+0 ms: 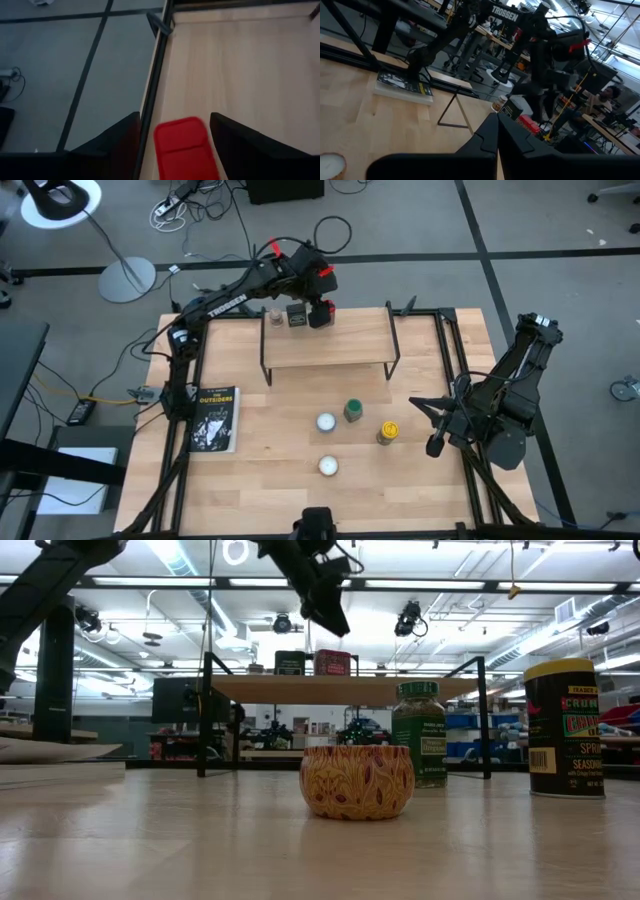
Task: Shelf spices
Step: Put the red seasoning can on the shelf
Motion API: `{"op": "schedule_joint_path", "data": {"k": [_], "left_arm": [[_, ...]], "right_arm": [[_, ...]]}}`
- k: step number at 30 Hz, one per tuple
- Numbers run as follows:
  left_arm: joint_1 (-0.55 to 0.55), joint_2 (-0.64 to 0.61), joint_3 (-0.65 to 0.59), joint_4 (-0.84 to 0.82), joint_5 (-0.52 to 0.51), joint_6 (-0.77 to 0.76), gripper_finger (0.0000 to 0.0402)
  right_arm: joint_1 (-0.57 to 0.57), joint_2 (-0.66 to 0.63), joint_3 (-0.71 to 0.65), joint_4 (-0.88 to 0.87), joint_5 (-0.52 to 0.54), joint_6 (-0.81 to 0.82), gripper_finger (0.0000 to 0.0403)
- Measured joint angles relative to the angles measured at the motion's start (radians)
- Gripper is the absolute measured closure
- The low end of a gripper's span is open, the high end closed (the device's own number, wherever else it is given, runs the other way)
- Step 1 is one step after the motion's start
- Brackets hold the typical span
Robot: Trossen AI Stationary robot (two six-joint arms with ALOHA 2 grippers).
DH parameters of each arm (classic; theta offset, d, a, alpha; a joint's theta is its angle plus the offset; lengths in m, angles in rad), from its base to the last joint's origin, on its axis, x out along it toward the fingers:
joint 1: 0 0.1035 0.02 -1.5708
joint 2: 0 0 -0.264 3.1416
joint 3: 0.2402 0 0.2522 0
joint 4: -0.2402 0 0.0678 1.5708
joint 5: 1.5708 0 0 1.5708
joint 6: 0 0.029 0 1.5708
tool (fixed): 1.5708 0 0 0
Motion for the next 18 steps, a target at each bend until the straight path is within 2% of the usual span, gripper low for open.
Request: {"op": "schedule_joint_path", "data": {"k": [5,10,13,18], "left_arm": [[-0.021,-0.001,0.085,-0.094,-0.005,-0.022,0.0159],[-0.028,-0.001,0.117,-0.238,-0.062,-0.054,0.0178],[-0.028,-0.001,0.117,-0.305,-0.070,-0.075,0.0207],[-0.032,0.001,0.099,-0.340,-0.095,-0.083,0.0284]], "right_arm": [[0.000,0.000,0.000,-0.006,0.000,0.000,0.0398],[0.000,0.000,0.000,-0.006,0.000,0.000,0.0397],[0.000,0.000,0.000,-0.005,0.000,0.001,0.0400],[0.000,0.000,0.000,-0.005,0.000,0.001,0.0397]]}}
